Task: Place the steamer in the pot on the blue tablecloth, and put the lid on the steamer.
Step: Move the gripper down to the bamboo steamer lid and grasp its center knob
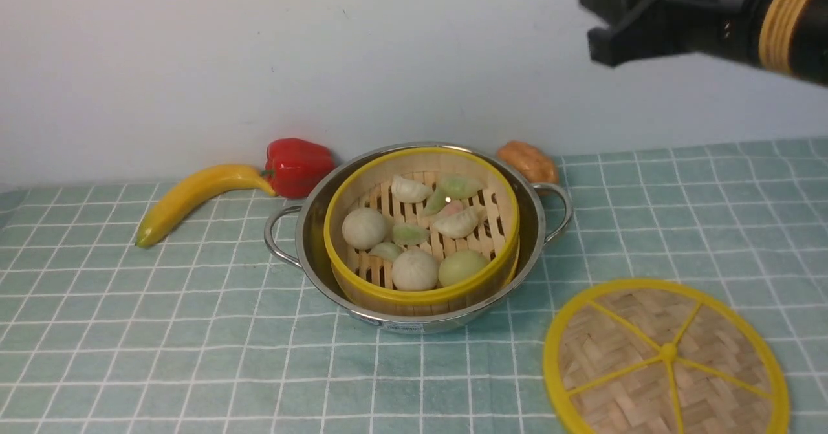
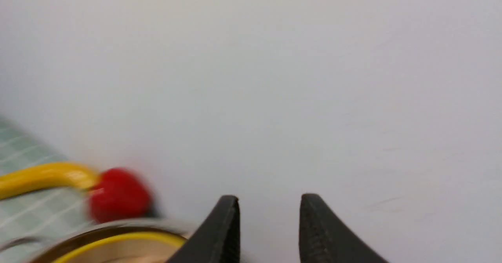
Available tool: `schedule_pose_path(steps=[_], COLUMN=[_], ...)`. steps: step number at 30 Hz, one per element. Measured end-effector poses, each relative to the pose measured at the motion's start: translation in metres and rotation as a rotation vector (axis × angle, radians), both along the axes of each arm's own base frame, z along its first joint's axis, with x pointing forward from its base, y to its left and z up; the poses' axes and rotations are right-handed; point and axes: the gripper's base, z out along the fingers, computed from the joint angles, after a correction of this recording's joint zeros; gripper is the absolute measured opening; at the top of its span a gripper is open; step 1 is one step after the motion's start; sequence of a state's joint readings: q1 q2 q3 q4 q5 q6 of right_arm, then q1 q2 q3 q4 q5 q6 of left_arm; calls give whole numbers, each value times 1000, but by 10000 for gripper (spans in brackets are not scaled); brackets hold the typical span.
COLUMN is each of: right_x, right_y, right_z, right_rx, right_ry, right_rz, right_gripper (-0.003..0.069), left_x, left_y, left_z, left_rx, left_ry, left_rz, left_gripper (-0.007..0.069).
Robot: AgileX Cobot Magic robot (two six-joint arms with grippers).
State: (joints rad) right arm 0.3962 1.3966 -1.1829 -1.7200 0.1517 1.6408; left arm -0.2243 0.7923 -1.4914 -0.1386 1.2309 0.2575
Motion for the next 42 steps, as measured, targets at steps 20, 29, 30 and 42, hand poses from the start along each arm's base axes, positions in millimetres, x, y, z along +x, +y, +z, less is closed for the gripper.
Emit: schedule_pose_path(steps=[20, 29, 30, 42], right_x=[-1, 10, 11, 5], right_y=[-23, -18, -17, -15], right_z=[-119, -167, -169, -171], right_rx=[-204, -271, -274, -264], right_ry=[973, 1160, 1165, 1235], right_rz=[-183, -195, -195, -175], right_gripper=[240, 240, 240, 240], left_x=[-101, -77, -71, -12], left_y=[25, 23, 22, 13], left_z=[-73, -122, -128, -209], left_rx=[-34, -65, -68, -350], left_ry=[-474, -374, -374, -471], left_rz=[7, 54, 58, 153], left_gripper=[-12, -8, -8, -8])
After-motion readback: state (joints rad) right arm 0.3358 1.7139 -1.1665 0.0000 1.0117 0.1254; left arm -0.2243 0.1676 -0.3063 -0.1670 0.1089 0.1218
